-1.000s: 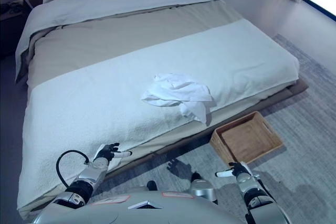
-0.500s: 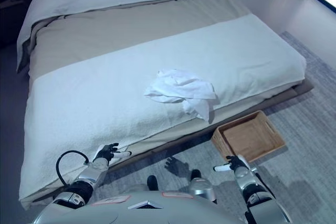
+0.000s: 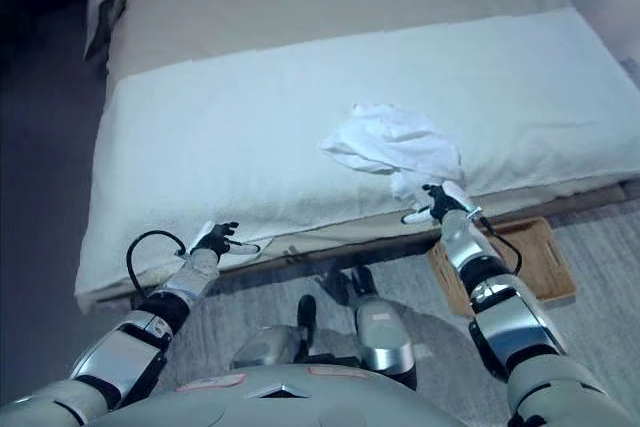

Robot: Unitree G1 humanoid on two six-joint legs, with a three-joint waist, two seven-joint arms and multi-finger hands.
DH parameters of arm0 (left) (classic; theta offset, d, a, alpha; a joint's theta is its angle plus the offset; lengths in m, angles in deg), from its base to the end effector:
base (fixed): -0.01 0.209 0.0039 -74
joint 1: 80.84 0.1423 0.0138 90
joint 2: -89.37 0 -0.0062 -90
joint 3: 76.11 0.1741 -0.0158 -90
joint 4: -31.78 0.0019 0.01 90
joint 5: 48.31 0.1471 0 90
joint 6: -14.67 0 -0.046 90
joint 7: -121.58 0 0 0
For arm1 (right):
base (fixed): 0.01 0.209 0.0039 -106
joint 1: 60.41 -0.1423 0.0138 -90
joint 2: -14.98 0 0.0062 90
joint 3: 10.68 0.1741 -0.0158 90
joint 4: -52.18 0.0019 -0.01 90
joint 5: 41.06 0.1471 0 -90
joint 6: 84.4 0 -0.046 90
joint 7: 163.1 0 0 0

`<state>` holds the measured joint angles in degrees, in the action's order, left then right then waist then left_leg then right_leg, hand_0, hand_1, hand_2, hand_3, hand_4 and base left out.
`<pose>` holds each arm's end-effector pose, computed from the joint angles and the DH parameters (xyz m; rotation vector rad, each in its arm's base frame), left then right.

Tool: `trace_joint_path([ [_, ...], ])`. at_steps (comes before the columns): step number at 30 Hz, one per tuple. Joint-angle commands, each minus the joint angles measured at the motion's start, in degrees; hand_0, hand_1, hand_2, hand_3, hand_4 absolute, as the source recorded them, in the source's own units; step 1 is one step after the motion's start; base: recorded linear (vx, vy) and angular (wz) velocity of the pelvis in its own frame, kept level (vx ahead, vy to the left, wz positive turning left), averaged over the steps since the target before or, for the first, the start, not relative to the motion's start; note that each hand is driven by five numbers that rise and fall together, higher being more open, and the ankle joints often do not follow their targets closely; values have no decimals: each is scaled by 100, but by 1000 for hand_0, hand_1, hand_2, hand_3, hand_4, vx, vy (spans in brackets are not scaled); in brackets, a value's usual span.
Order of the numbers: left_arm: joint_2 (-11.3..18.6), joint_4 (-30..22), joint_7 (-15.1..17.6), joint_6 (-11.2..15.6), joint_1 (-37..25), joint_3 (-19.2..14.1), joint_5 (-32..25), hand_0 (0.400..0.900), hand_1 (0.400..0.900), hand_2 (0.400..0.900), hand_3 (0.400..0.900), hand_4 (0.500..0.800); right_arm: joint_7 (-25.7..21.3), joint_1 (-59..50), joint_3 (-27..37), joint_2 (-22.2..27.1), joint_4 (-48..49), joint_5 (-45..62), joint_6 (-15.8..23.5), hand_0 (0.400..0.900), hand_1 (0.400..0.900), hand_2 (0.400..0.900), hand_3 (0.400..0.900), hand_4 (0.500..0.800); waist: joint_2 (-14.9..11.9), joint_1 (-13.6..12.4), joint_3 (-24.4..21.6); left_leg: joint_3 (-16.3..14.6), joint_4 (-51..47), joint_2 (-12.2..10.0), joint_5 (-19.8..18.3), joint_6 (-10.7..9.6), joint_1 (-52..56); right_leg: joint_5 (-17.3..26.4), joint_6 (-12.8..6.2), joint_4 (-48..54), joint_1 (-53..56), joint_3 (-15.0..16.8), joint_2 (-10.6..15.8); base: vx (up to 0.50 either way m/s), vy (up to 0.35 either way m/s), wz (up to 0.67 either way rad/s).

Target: Put the clothes on the bed into the basket.

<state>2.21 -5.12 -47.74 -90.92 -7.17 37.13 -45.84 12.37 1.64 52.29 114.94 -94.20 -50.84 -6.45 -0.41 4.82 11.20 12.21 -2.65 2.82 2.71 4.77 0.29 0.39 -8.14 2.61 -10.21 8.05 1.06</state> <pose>0.2044 0.2043 -0.0570 0.7070 0.8825 0.0086 0.2575 -0.2326 -0.0084 -0.9410 0.7108 0.0513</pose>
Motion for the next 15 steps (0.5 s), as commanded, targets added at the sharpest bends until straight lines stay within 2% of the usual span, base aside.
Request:
trace_joint_path([
  [1, 120, 49, 64, 78, 373, 27, 235, 900, 900, 900, 900, 800, -337, -672, -45, 575, 45, -335, 72, 900, 900, 900, 900, 800, -64, -10, -201, -224, -235, 169, -827, -396, 933, 1075, 63, -233, -476, 74, 23, 271, -175, 58],
  [3, 76, 286, 190, 25, 475, -110, 115, 900, 900, 900, 900, 800, -415, -783, -126, 612, 258, -407, 13, 900, 900, 900, 900, 800, 44, 29, -281, -165, -235, 38, -810, -446, 841, 990, 147, -630, -726, 43, -55, 261, -237, 75],
  [4, -6, 456, 323, 9, 494, -91, 50, 900, 900, 900, 900, 800, -570, -909, -137, 600, 265, -400, -19, 900, 900, 900, 900, 800, 171, 11, -268, -76, -235, -30, -731, -493, 673, 917, 213, -707, -845, -79, -33, 170, -200, 70],
  [7, -43, 547, 415, 17, 412, -16, 12, 900, 900, 900, 900, 800, -695, -1163, -193, 676, 208, -386, -52, 900, 900, 900, 900, 800, 342, 29, -247, 45, -235, -64, -651, -540, 425, 808, 290, -790, -1033, -210, -18, 87, -137, 47],
  [10, -87, 785, 607, 9, 301, 30, -100, 900, 900, 900, 900, 800, -838, -1642, -393, 773, 46, -436, -125, 900, 900, 900, 900, 800, 593, -5, -165, 61, -235, -100, -543, -586, 130, 707, 349, -893, -1275, -303, -9, 121, -117, 17],
  [15, -117, 900, 756, 97, 162, 166, -223, 900, 900, 900, 900, 800, -1054, -2531, -632, 959, -460, -343, -134, 900, 900, 900, 900, 800, 887, -111, 9, 56, -235, -170, -298, -676, -224, 539, 435, -1063, -1617, -382, -28, 88, -91, 16],
])
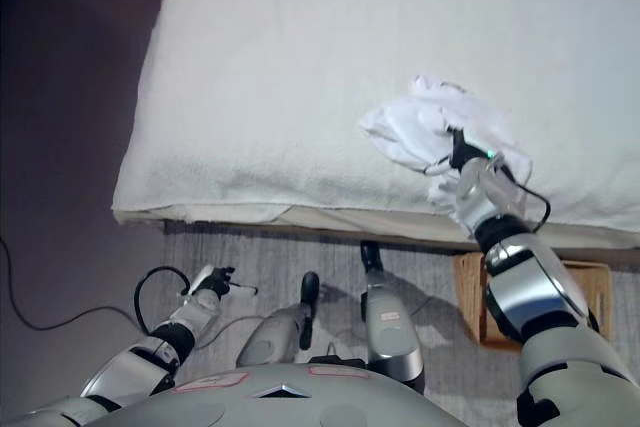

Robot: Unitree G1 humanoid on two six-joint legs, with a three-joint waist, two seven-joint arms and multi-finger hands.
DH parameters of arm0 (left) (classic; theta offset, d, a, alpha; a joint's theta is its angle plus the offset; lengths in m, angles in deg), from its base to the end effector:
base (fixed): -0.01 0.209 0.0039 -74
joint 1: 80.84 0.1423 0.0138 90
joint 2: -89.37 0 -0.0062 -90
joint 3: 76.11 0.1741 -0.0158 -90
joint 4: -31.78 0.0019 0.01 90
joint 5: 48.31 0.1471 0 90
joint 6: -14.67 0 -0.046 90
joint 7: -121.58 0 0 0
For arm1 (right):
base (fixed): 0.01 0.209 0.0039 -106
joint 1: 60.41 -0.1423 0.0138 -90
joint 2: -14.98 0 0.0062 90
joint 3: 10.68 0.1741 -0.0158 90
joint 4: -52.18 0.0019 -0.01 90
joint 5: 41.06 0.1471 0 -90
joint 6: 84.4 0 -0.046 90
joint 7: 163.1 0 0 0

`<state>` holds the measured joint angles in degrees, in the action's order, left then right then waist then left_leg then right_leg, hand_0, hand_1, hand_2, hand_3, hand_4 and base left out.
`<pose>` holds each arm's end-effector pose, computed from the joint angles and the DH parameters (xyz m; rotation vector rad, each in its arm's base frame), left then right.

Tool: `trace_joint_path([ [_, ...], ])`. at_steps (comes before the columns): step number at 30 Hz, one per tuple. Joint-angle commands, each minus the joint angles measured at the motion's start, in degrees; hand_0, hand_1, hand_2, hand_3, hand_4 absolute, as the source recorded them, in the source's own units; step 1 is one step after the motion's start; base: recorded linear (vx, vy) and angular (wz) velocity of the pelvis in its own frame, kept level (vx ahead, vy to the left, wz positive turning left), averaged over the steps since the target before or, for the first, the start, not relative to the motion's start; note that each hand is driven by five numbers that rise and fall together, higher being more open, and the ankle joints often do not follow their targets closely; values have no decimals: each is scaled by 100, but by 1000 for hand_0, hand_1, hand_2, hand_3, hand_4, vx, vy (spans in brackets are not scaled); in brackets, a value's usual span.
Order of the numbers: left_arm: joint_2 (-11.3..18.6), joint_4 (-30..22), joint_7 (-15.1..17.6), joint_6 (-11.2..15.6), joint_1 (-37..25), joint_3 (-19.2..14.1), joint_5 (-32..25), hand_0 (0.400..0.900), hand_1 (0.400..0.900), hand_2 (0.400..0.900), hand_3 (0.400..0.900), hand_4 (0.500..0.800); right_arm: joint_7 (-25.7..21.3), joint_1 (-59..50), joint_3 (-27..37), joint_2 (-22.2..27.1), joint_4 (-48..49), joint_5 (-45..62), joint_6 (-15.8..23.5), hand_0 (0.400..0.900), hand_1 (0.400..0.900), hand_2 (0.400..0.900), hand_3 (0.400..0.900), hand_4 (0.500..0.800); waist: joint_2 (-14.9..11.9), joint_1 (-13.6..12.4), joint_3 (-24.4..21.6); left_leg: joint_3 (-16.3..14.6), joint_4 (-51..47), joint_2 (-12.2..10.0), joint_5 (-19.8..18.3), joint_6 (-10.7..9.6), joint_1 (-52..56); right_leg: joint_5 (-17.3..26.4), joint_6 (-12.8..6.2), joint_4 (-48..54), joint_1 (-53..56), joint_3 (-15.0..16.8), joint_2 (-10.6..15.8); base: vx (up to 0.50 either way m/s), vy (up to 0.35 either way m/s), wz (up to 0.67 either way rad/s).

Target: Put the clothes on the bed into the basket.

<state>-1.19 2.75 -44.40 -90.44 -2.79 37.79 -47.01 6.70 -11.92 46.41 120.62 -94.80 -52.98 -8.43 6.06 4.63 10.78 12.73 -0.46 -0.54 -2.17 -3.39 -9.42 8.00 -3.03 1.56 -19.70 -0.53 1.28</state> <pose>0.1606 0.2004 -0.0879 0.7026 1.0640 0.0344 0.3086 -0.2419 0.0592 -1.1603 0.4759 -0.1220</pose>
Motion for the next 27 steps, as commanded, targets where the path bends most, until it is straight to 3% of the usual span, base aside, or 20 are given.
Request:
trace_joint_path([
  [1, 210, 95, 429, 57, -304, 155, -122, 900, 900, 900, 900, 800, -488, -1336, -105, 394, -534, -115, 48, 900, 900, 900, 900, 800, 275, -110, 83, 12, -454, 169, 224, 130, 704, -244, -61, -994, -719, 471, -61, 74, -75, 13],
  [10, 180, -23, 498, 187, -446, 229, -321, 900, 900, 900, 900, 800, -522, -1949, -399, 336, -1133, -108, 55, 900, 900, 900, 900, 800, 572, -297, 301, -54, -454, 140, 454, 58, 364, -353, -4, -1208, -1190, 438, -103, 49, -47, 2],
  [19, 127, 72, 554, 147, -718, 253, -386, 900, 900, 900, 900, 800, -339, -1741, -561, 28, -1299, -279, -30, 900, 900, 900, 900, 800, 570, -276, 346, -104, -454, 93, 426, 25, 274, -384, 23, -1338, -1409, 480, -158, 12, -7, -2],
  [20, 116, 119, 567, 137, -794, 244, -406, 900, 900, 900, 900, 800, -329, -1702, -563, -5, -1324, -279, -33, 435, 435, 435, 435, 521, 563, -262, 342, -112, -454, 100, 401, 28, 281, -385, 22, -1357, -1427, 493, -161, 3, 9, -9],
  [21, 110, 155, 581, 136, -830, 219, -420, 900, 900, 900, 900, 800, -315, -1652, -576, -29, -1308, -288, -27, 400, 400, 400, 400, 500, 561, -251, 340, -123, -454, 102, 386, 32, 288, -381, 23, -1380, -1448, 499, -162, 8, 18, -11],
  [27, 50, 356, 693, 40, -1041, 117, -467, 900, 900, 900, 900, 800, -324, -1458, -587, -159, -917, -251, -58, 400, 400, 400, 400, 500, 508, -118, 307, -243, -454, 117, 189, 73, 381, -364, 1, -1418, -1486, 599, -185, 14, 24, -11],
])
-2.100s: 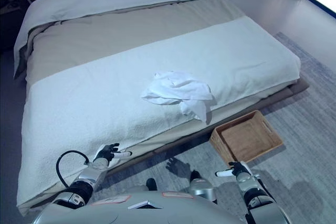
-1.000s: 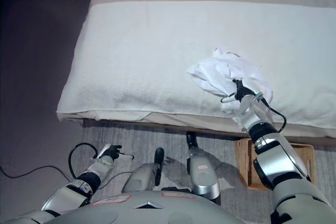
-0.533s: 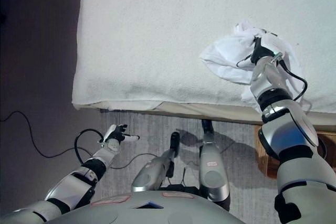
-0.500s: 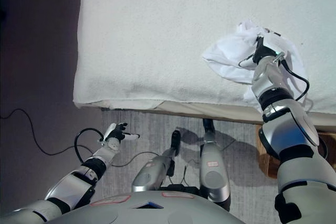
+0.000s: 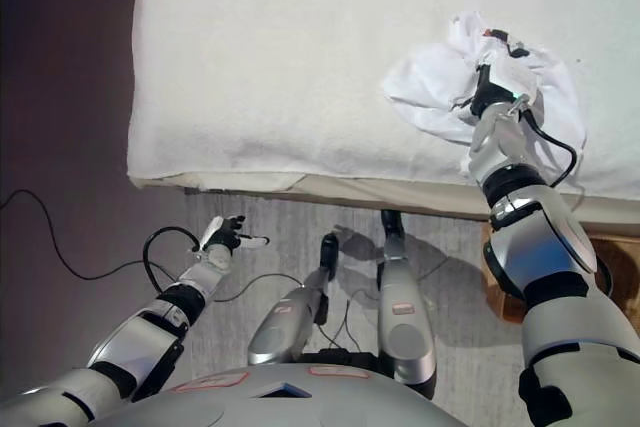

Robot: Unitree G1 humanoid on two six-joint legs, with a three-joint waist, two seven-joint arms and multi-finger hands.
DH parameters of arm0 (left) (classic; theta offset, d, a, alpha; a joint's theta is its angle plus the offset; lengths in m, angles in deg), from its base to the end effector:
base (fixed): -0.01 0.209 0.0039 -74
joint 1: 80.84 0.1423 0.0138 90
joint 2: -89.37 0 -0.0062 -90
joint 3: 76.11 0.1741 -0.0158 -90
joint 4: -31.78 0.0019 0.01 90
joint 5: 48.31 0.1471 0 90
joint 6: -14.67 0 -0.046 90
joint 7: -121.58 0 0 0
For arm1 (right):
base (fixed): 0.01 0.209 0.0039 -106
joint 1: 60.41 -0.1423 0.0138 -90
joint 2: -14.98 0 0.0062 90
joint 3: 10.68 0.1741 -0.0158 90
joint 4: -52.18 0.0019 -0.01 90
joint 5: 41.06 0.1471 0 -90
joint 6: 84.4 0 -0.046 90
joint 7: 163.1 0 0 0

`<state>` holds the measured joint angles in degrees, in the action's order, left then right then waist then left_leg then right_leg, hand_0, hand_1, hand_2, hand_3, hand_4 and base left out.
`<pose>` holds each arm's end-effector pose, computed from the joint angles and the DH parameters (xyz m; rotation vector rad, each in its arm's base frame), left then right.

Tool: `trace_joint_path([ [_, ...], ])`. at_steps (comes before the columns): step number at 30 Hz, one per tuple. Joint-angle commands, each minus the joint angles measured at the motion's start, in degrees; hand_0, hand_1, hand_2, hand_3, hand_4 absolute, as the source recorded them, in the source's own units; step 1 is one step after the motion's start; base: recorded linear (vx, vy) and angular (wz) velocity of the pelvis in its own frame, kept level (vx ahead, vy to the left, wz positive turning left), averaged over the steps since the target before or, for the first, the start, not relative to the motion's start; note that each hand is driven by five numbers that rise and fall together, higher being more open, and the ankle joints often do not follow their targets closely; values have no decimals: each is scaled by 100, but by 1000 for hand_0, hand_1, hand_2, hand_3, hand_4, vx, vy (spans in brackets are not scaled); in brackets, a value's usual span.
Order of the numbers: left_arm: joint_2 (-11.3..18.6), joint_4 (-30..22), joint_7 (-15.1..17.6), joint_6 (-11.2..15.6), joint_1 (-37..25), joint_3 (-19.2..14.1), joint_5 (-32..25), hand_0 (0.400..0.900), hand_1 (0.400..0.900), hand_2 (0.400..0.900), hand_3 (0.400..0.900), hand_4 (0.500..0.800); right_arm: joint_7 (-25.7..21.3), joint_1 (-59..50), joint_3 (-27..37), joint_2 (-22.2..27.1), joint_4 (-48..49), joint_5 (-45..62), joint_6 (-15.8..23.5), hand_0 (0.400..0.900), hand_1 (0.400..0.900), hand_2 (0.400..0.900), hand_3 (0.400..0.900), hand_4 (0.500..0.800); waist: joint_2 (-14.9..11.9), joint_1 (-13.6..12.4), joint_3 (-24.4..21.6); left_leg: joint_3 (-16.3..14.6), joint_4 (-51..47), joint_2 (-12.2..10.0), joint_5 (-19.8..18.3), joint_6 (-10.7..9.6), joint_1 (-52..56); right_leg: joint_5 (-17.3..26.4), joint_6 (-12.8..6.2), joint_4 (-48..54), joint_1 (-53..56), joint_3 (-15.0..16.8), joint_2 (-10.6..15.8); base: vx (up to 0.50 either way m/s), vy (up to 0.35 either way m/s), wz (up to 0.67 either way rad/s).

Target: Put the clothes on the bed into the basket.

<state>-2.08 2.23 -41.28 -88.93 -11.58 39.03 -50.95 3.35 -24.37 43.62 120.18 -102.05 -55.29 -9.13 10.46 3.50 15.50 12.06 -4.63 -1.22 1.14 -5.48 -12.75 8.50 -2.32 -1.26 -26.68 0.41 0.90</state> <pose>0.2116 0.1833 -0.0616 0.6643 0.8710 0.0816 0.3404 -0.2369 0.1093 -1.2557 0.3487 -0.2575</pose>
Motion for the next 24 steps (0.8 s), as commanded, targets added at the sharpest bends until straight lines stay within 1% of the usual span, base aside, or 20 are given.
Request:
trace_joint_path([
  [1, 138, 438, 397, -118, -164, -13, -76, 900, 900, 900, 900, 800, 5, -181, -321, -114, -138, -24, 10, 400, 400, 400, 400, 500, 57, 15, -171, -186, -37, 182, -168, 289, 736, -412, -68, -1144, -790, 520, -153, 20, 27, -17],
  [9, 155, 487, 476, -228, -315, -149, -111, 900, 900, 900, 900, 800, -31, 3, -246, -56, 509, -42, -99, 400, 400, 400, 400, 500, -49, 187, -234, -371, -37, 199, -415, 335, 873, -319, -102, -1108, -805, 690, -217, 3, 29, -17],
  [12, 172, 410, 428, -247, -168, -231, -66, 900, 900, 900, 900, 800, -32, 309, -6, 171, 1109, 43, -93, 400, 400, 400, 400, 500, -92, 274, -314, -447, -37, 188, -497, 333, 1032, -312, -101, -1101, -699, 721, -248, 25, 25, -15],
  [15, 180, 404, 350, -307, 24, -312, 44, 900, 900, 900, 900, 800, -15, 788, 266, 281, 1422, 12, -113, 400, 400, 400, 400, 500, -150, 334, -500, -509, -37, 172, -622, 346, 1248, -248, -114, -958, -414, 760, -279, 58, 7, -19],
  [18, 183, 298, 294, -326, 135, -339, 127, 900, 900, 900, 900, 800, -17, 959, 534, 559, 1657, -75, -181, 400, 400, 400, 400, 500, -219, 424, -658, -616, -37, 158, -721, 346, 1450, -113, -138, -703, -149, 845, -320, 9, 16, -31],
  [20, 192, 260, 269, -331, 152, -358, 163, 900, 900, 900, 900, 800, -27, 1044, 675, 681, 1629, -96, -208, 400, 400, 400, 400, 500, -262, 466, -740, -747, -37, 166, -777, 362, 1551, -2, -160, -501, -21, 926, -371, -27, 25, -42],
  [22, 209, 192, 220, -302, 137, -316, 213, 900, 900, 900, 900, 800, -45, 1003, 728, 755, 1303, -111, -221, 400, 400, 400, 400, 500, -294, 491, -819, -843, -37, 197, -819, 390, 1637, 96, -197, -362, 84, 999, -397, -62, 34, -39],
  [24, 271, 115, 201, -298, 126, -335, 204, 900, 900, 900, 900, 800, 14, 866, 795, 978, 1179, -51, -235, 400, 400, 400, 400, 500, -337, 516, -877, -943, -37, 223, -854, 411, 1747, 162, -239, -283, 186, 1073, -433, -63, 29, -38],
])
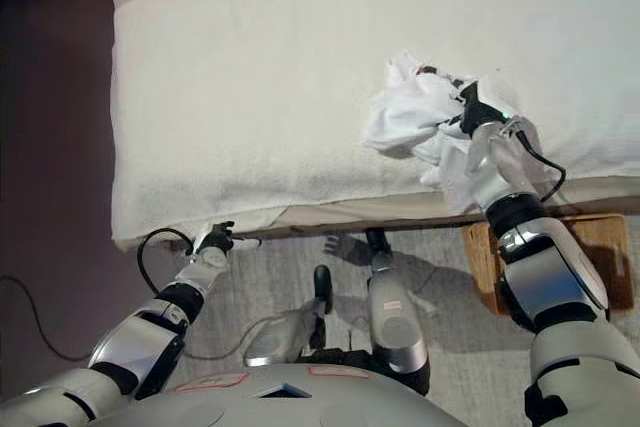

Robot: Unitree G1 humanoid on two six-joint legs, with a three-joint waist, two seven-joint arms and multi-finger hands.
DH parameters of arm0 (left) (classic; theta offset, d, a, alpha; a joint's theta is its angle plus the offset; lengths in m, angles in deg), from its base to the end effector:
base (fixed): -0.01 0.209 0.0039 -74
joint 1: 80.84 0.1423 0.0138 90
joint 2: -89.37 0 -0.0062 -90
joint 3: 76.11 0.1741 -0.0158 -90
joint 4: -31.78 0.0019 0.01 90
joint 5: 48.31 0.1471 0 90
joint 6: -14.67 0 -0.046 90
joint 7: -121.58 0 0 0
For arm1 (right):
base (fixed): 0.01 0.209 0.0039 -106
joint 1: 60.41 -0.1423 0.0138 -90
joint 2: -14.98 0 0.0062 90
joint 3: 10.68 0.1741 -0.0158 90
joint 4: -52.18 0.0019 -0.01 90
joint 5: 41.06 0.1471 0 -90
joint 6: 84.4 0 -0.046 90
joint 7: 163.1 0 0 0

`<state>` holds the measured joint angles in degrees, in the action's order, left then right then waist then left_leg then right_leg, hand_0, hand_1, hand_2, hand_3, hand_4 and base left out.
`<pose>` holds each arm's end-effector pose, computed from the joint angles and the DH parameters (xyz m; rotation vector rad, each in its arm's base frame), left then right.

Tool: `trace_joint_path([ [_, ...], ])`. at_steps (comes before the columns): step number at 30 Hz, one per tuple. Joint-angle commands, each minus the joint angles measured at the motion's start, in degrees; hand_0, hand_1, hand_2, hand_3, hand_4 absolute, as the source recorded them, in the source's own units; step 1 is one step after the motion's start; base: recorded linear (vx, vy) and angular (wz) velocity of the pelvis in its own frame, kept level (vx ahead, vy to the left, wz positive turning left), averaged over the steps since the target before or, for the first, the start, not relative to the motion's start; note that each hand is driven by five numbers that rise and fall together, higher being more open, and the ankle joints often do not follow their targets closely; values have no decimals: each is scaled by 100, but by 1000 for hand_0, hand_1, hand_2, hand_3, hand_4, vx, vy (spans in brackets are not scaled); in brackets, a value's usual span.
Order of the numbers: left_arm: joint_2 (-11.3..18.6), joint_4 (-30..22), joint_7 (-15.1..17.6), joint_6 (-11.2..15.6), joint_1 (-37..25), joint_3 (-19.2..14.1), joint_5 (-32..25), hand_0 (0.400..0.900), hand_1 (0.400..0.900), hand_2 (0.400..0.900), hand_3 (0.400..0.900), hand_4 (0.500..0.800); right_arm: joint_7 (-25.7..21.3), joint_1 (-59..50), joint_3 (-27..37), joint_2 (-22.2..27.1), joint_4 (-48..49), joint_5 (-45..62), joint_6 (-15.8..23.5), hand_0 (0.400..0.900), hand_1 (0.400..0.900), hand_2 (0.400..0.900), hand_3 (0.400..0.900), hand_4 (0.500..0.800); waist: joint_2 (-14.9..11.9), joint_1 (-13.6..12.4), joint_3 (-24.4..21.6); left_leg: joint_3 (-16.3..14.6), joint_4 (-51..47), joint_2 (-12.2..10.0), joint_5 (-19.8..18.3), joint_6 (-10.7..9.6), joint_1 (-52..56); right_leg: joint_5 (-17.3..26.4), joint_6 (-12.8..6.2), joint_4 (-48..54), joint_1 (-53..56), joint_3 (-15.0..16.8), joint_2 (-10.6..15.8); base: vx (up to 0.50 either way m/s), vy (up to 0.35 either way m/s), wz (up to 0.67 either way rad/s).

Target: Put the clothes on the bed into the basket.

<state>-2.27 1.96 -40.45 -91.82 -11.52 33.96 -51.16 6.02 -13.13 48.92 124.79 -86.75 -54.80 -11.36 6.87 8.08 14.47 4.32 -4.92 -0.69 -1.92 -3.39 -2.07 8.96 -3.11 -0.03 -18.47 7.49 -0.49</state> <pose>0.2129 0.1898 -0.0597 0.6105 0.9191 0.1651 0.3185 -0.2475 0.0936 -1.1870 0.3598 -0.2082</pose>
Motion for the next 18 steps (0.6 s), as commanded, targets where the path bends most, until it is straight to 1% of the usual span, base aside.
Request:
trace_joint_path([
  [1, 312, 58, 102, 10, 139, 181, 251, 900, 900, 900, 900, 800, -250, -254, 351, 648, -388, -86, -14, 400, 400, 400, 400, 500, 4, 94, -804, -208, -8, 187, -571, 220, 742, 138, -185, -379, -589, 415, -314, -50, 22, -37],
  [7, 392, -255, 43, 32, 241, 155, 292, 900, 900, 900, 900, 800, -378, -385, 685, 1280, -830, -5, -51, 400, 400, 400, 400, 500, -47, 174, -949, -461, -8, 278, -695, 322, 982, 337, -325, -155, -370, 603, -376, -58, 25, -29],
  [9, 434, -333, -11, 39, 305, 168, 318, 900, 900, 900, 900, 800, -349, -442, 783, 1588, -968, 4, -86, 400, 400, 400, 400, 500, -57, 210, -983, -515, -8, 297, -711, 346, 1023, 379, -361, -137, -332, 655, -390, -53, 15, -18],
  [10, 470, -382, -51, 68, 330, 182, 345, 900, 900, 900, 900, 800, -348, -545, 836, 1852, -1160, 33, -87, 400, 400, 400, 400, 500, -41, 248, -999, -555, -8, 295, -747, 363, 1067, 379, -385, -140, -302, 669, -422, -47, 5, -16],
  [11, 472, -381, -52, 67, 328, 179, 346, 900, 900, 900, 900, 800, -348, -553, 832, 1850, -1166, 34, -84, 400, 400, 400, 400, 500, -61, 235, -1009, -570, -8, 316, -732, 363, 1050, 398, -390, -132, -318, 693, -411, -42, 7, -20],
  [13, 535, -495, -117, 75, 365, 183, 369, 900, 900, 900, 900, 800, -295, -639, 892, 2193, -1361, 45, -131, 400, 400, 400, 400, 500, -59, 303, -1038, -656, -8, 351, -755, 381, 1077, 448, -426, -119, -313, 760, -432, -31, 8, -24],
  [14, 547, -525, -134, 82, 385, 178, 369, 900, 900, 900, 900, 800, -269, -667, 911, 2296, -1418, 29, -153, 400, 400, 400, 400, 500, -42, 308, -1048, -692, -8, 360, -769, 384, 1103, 451, -431, -121, -305, 781, -445, -19, 10, -20],
  [15, 545, -527, -135, 82, 384, 177, 369, 900, 900, 900, 900, 800, -267, -670, 909, 2299, -1418, 29, -153, 400, 400, 400, 400, 500, -39, 301, -1045, -699, -8, 359, -772, 385, 1107, 451, -431, -121, -302, 786, -449, -5, 7, -12],
  [16, 575, -592, -175, 88, 423, 169, 392, 900, 900, 900, 900, 800, -254, -664, 965, 2540, -1471, -42, -197, 400, 400, 400, 400, 500, -14, 345, -1062, -726, -8, 367, -774, 391, 1135, 461, -439, -114, -281, 803, -449, -3, 1, -5],
  [17, 572, -596, -176, 85, 423, 172, 394, 900, 900, 900, 900, 800, -249, -656, 973, 2548, -1466, -45, -198, 400, 400, 400, 400, 500, -10, 337, -1057, -729, -8, 365, -777, 391, 1142, 462, -439, -111, -273, 804, -452, -5, 0, -6],
  [18, 594, -645, -210, 87, 445, 175, 428, 900, 900, 900, 900, 800, -248, -658, 1009, 2708, -1497, -90, -227, 400, 400, 400, 400, 500, 8, 369, -1061, -736, -8, 372, -785, 395, 1163, 461, -440, -120, -267, 809, -457, 0, 0, 0],
])
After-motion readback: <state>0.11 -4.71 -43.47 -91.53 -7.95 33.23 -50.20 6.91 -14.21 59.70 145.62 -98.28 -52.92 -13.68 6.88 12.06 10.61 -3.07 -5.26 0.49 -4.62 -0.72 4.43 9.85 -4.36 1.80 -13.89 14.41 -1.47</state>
